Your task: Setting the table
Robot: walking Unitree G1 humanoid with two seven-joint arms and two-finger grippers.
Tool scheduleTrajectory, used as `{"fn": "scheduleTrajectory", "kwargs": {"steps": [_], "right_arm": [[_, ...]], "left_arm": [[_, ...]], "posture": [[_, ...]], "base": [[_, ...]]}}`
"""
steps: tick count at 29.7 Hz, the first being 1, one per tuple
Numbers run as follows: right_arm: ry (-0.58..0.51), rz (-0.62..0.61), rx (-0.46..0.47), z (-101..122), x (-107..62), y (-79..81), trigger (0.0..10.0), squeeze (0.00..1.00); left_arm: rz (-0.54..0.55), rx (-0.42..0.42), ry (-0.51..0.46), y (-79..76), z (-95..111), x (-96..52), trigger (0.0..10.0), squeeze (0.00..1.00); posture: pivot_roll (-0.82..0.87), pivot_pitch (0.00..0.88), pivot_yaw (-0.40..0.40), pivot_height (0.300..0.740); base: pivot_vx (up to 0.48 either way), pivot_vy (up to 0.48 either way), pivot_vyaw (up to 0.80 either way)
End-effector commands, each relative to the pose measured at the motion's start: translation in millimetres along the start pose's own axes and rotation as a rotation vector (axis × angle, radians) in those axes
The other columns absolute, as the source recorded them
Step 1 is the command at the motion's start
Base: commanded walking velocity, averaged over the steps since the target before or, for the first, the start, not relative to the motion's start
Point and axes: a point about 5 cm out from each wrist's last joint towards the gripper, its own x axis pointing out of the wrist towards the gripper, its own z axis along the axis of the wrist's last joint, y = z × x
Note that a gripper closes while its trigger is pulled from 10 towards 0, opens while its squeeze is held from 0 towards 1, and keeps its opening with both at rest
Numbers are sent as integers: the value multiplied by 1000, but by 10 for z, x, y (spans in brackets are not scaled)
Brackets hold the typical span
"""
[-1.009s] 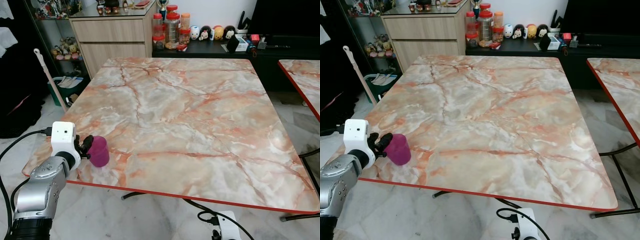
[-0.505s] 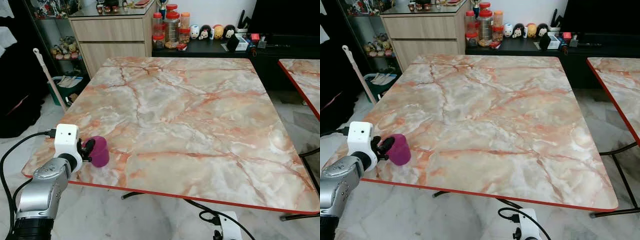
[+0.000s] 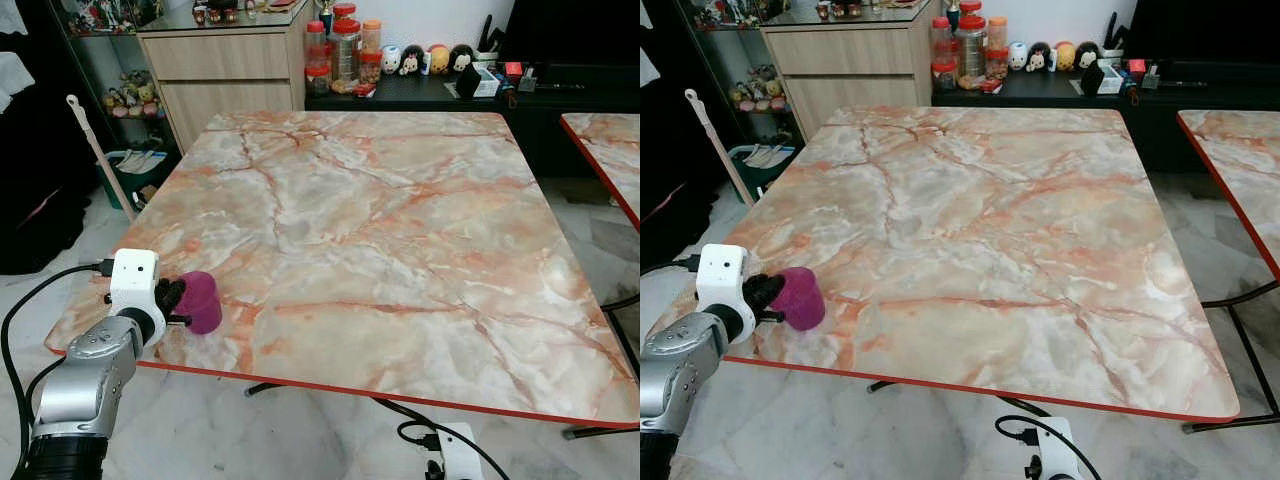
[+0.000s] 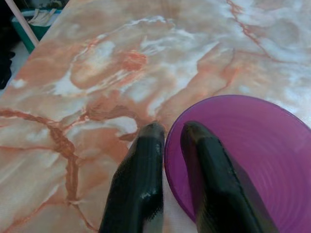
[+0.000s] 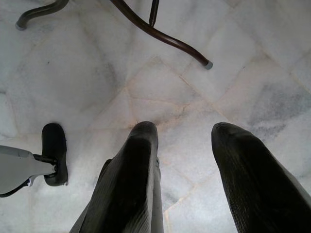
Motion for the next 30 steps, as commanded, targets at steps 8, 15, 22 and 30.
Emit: {"fn": "scheduleTrajectory", "kwargs": {"steps": [8,15,22,30], "right_arm": [[7,4,15,-3,0,29,10000,0],[7,5,14,3,2,28,10000,0],[2,6,13,23,5,21,10000,0],[-7,11,9,50,8,24,10000,0]], "left_arm": [[-2,26,19,16,-6,-1,0,0],[9,24,5,21,14,5,0,0],[116,-152,-297,-45,251,-7,431,0],[144,-301,-407,-290,218,35,10000,0]], "posture": [[59,26,57,732],[58,23,55,732],[58,16,46,732],[48,6,35,732]], "base": [[0,0,0],[0,0,0],[0,0,0],[0,0,0]]}}
